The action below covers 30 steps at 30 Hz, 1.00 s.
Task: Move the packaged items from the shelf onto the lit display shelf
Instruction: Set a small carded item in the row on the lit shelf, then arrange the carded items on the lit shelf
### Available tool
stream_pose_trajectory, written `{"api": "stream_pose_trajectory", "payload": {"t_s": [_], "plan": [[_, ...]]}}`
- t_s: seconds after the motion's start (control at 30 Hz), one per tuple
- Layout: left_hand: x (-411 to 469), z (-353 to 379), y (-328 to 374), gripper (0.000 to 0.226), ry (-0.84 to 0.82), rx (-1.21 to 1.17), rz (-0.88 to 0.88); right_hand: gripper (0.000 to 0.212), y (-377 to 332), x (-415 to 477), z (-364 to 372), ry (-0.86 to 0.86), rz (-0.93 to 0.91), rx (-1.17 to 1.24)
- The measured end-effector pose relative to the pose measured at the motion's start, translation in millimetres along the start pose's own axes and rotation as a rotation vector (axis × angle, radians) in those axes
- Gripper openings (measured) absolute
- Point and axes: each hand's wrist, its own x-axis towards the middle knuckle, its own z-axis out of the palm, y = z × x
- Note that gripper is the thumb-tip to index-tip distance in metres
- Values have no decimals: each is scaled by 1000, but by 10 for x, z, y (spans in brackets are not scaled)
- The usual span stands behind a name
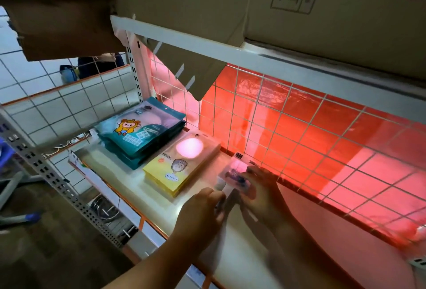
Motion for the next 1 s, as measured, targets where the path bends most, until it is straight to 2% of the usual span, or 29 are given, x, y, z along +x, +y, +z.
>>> {"api": "stream_pose_trajectory", "payload": {"t_s": [0.17,0.5,0.63,0.77,0.9,1.0], "plan": [[-6,11,1,35,-25,22,13,42,19,36,28,13,-9,-3],[-16,79,-24,46,-47,40,1,56,-15,-59,17,-20,128,155],[-20,38,16,60,-14,43,9,59,-30,-43,-28,-22,101,142],[107,-98,74,52,50,54,37,68,-114,-23,-147,10,108,146],[231,-386,204,52,87,6,95,58,-231,29,-307,79,99,135],[329,-630,318,43,136,-60,183,60,-390,72,-514,130,116,148]]}}
